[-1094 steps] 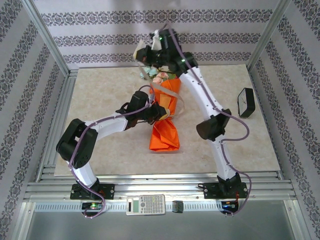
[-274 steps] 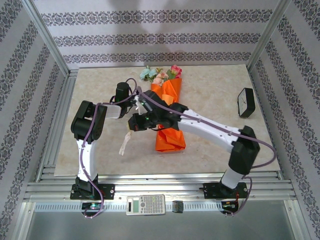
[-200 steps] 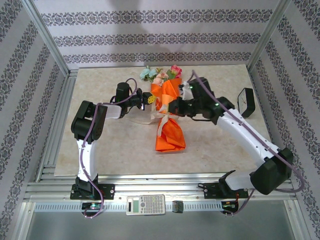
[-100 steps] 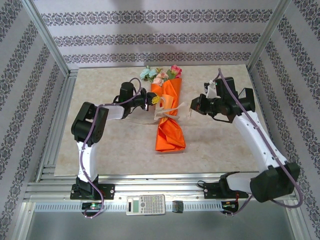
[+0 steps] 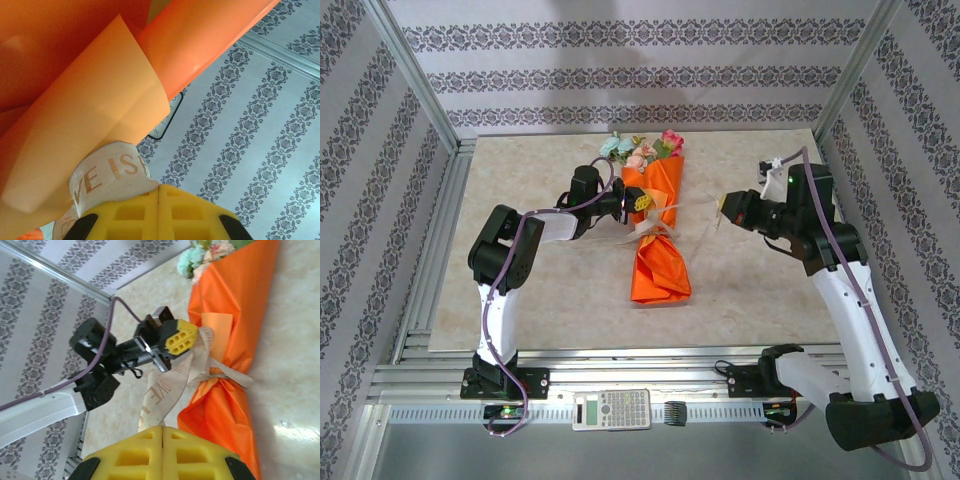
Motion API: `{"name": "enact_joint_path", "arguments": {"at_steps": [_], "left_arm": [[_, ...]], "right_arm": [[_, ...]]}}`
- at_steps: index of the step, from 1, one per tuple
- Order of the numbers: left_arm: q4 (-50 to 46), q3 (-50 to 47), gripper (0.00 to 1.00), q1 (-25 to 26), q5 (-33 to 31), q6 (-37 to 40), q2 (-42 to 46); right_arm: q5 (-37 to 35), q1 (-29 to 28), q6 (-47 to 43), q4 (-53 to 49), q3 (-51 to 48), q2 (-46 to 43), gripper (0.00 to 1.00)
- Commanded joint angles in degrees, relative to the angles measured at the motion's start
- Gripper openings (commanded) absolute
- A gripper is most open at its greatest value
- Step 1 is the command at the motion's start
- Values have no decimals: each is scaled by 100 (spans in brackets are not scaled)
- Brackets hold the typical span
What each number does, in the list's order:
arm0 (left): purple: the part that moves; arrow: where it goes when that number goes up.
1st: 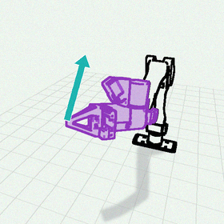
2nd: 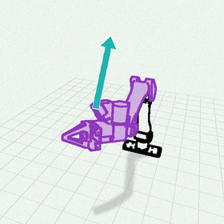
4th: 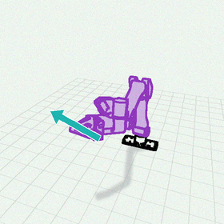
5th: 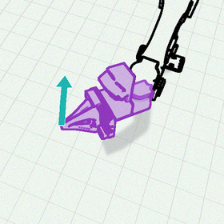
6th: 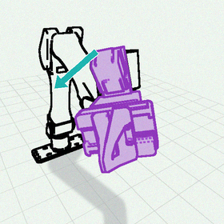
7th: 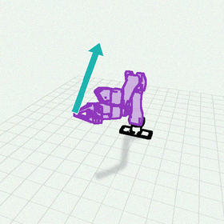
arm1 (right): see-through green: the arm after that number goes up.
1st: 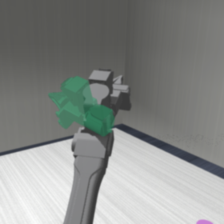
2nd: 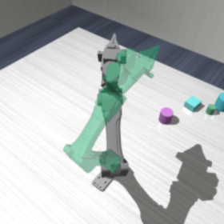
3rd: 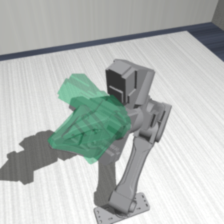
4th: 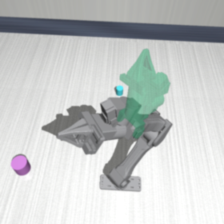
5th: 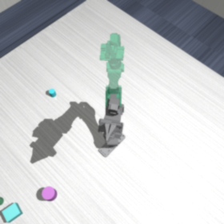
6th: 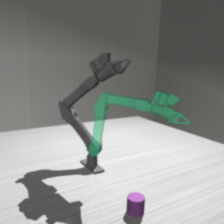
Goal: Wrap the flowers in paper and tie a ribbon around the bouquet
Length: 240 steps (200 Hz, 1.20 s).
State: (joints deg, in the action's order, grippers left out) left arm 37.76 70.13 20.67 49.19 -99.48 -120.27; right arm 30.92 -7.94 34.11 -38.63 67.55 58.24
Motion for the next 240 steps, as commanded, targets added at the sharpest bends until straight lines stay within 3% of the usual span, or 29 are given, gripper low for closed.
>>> {"name": "enact_joint_path", "arguments": {"at_steps": [1, 142, 192, 240], "left_arm": [[41, 90, 0, 76, -100, 3, -25], [-94, 58, 0, -1, -606, 141, 277], [-159, -32, 0, -9, -666, 184, 433], [-69, -191, 0, 1, -709, 125, 589]], "right_arm": [[-145, 191, -96, -307, -383, -17, 0], [-1277, 373, 347, -1630, -2159, -593, 0], [-1303, 383, 271, -1180, -2258, 456, 0], [-1290, 312, 72, -363, -1712, 2078, 0]]}}
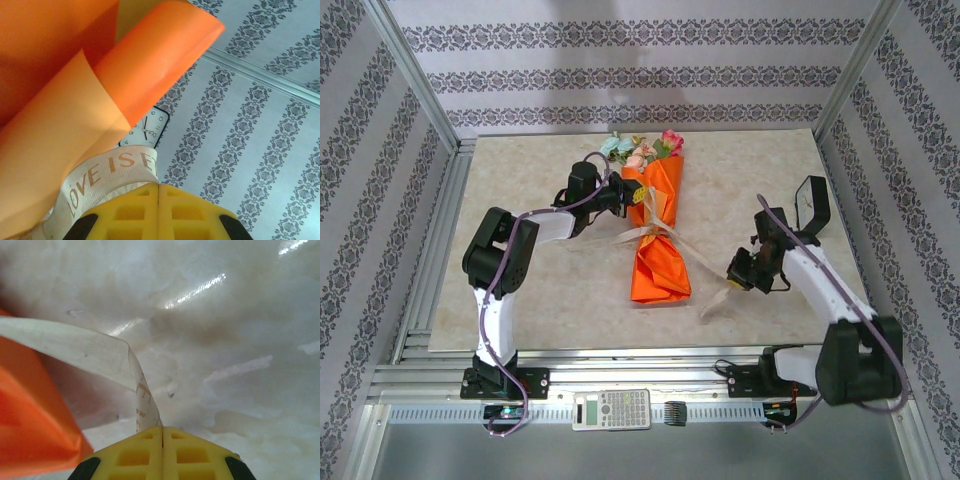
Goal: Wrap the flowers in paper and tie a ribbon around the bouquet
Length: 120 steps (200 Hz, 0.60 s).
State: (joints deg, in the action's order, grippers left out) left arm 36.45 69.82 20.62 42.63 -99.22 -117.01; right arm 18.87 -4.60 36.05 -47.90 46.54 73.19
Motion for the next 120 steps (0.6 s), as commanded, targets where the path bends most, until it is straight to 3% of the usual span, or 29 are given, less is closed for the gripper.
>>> {"name": "enact_joint_path", "arguments": {"at_steps": [1, 27, 76, 103, 120], "left_arm": [[63, -170, 0, 4, -58, 97, 269], [80, -384, 0, 8, -97, 107, 426], [252, -583, 0, 32, -167, 35, 513], [249, -575, 0, 51, -172, 17, 507], [287, -584, 0, 56, -181, 4, 508]], "right_arm": [[-81, -27, -128, 576, 416, 627, 0], [-234, -276, -324, 415, 1171, 1607, 0], [-615, -506, -307, 425, 1718, 2198, 0], [-991, -696, -220, 305, 1674, 1909, 31], [-1277, -761, -62, 341, 1619, 1336, 41]]}}
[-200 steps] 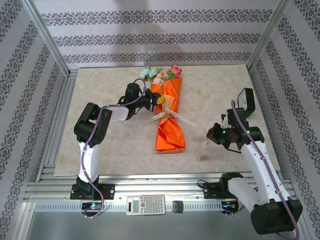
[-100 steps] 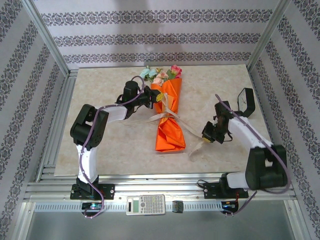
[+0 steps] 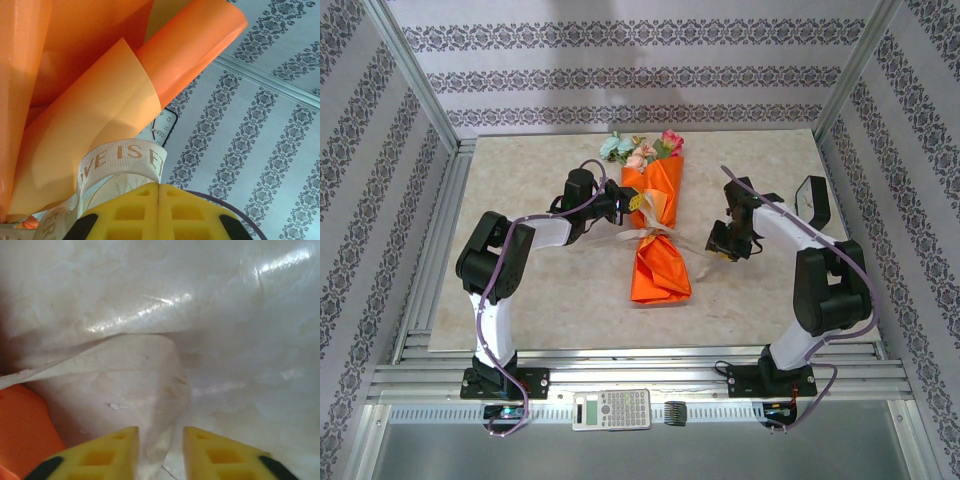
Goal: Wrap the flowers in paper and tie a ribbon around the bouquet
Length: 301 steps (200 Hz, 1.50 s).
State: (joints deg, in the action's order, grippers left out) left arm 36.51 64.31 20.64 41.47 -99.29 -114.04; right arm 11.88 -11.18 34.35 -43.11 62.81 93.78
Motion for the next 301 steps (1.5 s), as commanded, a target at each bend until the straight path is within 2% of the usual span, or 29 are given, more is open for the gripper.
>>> {"name": "enact_joint_path", "arguments": {"at_steps": [1, 26, 41, 53, 87, 117, 135, 209, 241, 301], "left_arm": [[288, -37, 0, 54, -67, 12, 213], [315, -53, 0, 56, -87, -16, 258], [294, -83, 0, 63, -83, -4, 324], [286, -157, 0, 63, -87, -3, 385], [347, -303, 0, 63, -52, -1, 478], [356, -371, 0, 81, -22, 11, 485], [406, -401, 0, 91, -16, -12, 475], [430, -445, 0, 100, 12, -34, 496], [354, -451, 0, 98, 27, 23, 532], [348, -485, 0, 109, 5, 41, 534]], "right_arm": [[-584, -108, 121, -132, -6, -757, 42], [-433, -138, 519, 51, 130, -1129, 44], [18, -183, 1054, 368, 249, -927, 35], [253, -305, 1658, 538, 492, -600, 28], [169, -778, 3622, 1094, 1117, 323, 21], [361, -1044, 5484, 2456, 786, 684, 20], [283, -1172, 6161, 2975, 499, 690, 19], [271, -1298, 6915, 3812, -113, 693, 26], [100, -1338, 6973, 3679, -293, 391, 31], [84, -1461, 7233, 3761, -463, 201, 33]]}}
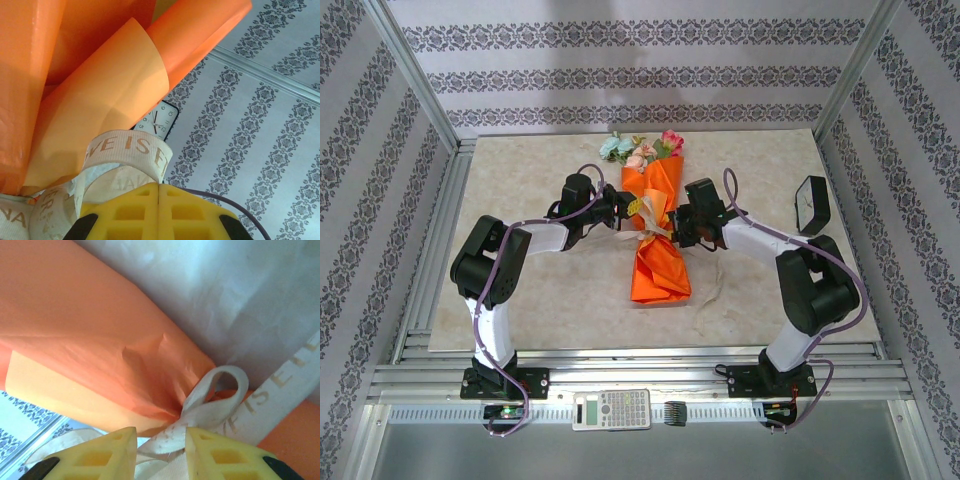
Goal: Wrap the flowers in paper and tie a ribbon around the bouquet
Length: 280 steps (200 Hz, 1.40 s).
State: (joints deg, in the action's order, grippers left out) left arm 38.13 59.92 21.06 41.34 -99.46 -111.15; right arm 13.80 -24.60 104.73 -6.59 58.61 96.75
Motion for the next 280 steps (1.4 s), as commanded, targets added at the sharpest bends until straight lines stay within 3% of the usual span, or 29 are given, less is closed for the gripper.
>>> {"name": "enact_joint_path", "arguments": {"at_steps": [1, 176, 206, 249, 280], "left_arm": [[186, -48, 0, 71, 16, 58, 244], [151, -59, 0, 75, 75, 85, 293], [157, -68, 0, 83, 59, 89, 287], [159, -49, 0, 100, 62, 85, 287], [-17, -105, 0, 101, 48, 187, 379]], "right_arm": [[-107, -122, 196, 112, -39, -95, 33], [-45, -20, 498, 502, -191, 416, 35], [-48, -12, 546, 528, -78, 512, 30], [-200, -10, 584, 526, -95, 360, 3], [-235, -1, 562, 380, -78, 123, 1]]}}
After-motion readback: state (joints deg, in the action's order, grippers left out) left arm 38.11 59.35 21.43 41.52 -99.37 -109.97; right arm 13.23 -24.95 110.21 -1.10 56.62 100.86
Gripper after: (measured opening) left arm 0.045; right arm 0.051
